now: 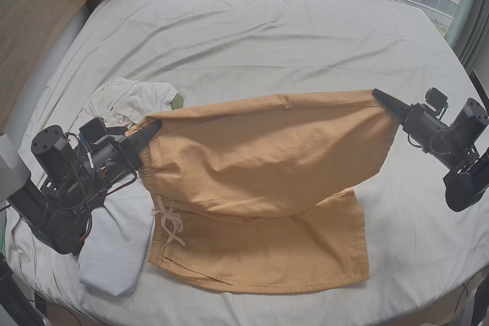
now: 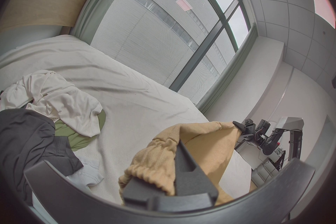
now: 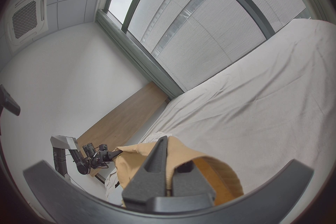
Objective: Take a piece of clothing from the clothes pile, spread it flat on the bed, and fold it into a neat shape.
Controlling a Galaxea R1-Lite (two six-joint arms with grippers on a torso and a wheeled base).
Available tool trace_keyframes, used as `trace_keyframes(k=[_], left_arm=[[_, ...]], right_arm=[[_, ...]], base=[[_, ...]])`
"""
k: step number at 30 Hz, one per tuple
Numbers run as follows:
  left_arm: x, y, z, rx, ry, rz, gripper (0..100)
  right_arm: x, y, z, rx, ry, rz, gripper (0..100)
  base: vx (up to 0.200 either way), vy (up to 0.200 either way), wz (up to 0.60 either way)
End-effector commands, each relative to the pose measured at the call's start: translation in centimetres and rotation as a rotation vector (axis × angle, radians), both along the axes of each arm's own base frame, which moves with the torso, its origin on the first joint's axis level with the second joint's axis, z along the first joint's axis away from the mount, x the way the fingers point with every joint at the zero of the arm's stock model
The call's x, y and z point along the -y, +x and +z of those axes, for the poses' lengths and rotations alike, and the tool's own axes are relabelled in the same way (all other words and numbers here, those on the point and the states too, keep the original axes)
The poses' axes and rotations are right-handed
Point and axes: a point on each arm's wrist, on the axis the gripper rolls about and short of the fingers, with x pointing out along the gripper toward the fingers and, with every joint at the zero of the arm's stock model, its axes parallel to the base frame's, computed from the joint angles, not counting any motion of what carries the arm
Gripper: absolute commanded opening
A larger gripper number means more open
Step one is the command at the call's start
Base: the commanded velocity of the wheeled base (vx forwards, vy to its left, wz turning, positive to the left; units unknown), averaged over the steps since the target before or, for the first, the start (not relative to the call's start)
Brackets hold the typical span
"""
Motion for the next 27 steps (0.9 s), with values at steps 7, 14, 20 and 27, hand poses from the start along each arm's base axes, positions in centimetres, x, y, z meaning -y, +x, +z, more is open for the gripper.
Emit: trace_keyframes(k=[7, 14, 20, 27], left_arm=[[0.4, 2.4, -1.4, -0.014, -0.001, 0.031, 0], [0.7, 4.4, -2.0, -0.006, -0.020, 0.080, 0], [1.1, 6.5, -2.6, 0.010, -0.042, 0.127, 0], [1.3, 8.2, -2.9, -0.001, -0.105, 0.129, 0]], right_arm=[[-0.2, 2.1, -1.0, -0.005, 0.000, 0.002, 0], [-0.1, 4.2, -1.9, -0.004, 0.002, -0.005, 0], [-0.2, 5.7, -2.5, -0.015, 0.019, 0.001, 0], [-0.3, 7.8, -3.6, -0.023, 0.019, -0.002, 0]], base=[[0.000, 0.000, 0.00], [0.000, 0.000, 0.00], [0.000, 0.000, 0.00], [0.000, 0.000, 0.00]])
